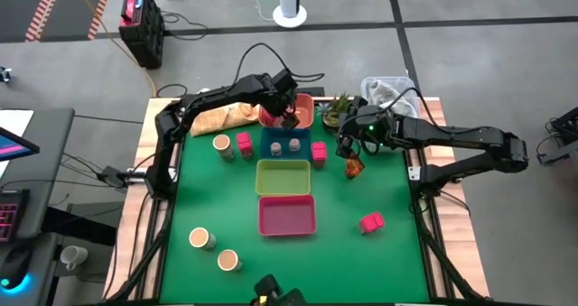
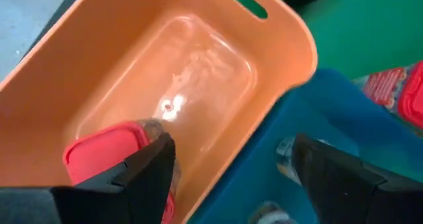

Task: Sort spices by type
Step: Put the red seasoning can into the orange bin

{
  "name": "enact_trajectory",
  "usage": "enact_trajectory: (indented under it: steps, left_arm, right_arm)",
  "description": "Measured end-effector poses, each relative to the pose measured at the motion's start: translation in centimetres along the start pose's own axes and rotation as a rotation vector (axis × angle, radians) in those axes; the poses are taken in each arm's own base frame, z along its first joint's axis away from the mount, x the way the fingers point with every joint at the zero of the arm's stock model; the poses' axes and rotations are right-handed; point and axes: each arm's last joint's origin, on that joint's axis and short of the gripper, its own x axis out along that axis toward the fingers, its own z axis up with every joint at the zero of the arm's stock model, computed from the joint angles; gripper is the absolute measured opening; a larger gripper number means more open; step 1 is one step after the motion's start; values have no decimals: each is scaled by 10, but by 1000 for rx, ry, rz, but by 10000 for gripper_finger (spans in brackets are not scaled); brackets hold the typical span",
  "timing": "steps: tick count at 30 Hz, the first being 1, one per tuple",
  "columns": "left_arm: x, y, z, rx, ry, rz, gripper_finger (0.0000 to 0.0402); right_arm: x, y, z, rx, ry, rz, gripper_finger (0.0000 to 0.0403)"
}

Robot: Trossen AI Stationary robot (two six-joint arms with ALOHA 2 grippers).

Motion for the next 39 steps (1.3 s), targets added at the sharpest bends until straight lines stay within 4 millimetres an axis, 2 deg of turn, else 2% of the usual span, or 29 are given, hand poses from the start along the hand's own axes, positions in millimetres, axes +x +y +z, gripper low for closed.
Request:
enact_trajectory:
  steps: [7, 15, 20, 26, 28, 32, 39]
  left_arm:
    - [15, 3, -6, -40, -26, 47, 293]
    - [15, 12, -6, -114, -46, 171, 293]
    - [14, 17, -5, -182, -59, 182, 293]
    - [13, 11, -1, -123, -88, 173, 293]
    - [4, 6, 3, -68, -96, 168, 293]
    - [-27, -7, 3, 72, -52, 126, 293]
    - [-73, -35, -36, 432, 254, 123, 293]
  right_arm:
    - [0, 0, 0, -1, 2, 0, 235]
    - [0, 0, 0, -1, 2, 0, 235]
    - [0, 0, 0, -1, 2, 0, 235]
    - [0, 0, -1, -3, 9, 2, 235]
    - [0, 0, -1, -4, 13, 3, 235]
    - [0, 1, -3, -9, 34, 9, 235]
    - [2, -6, -7, 5, 56, -14, 235]
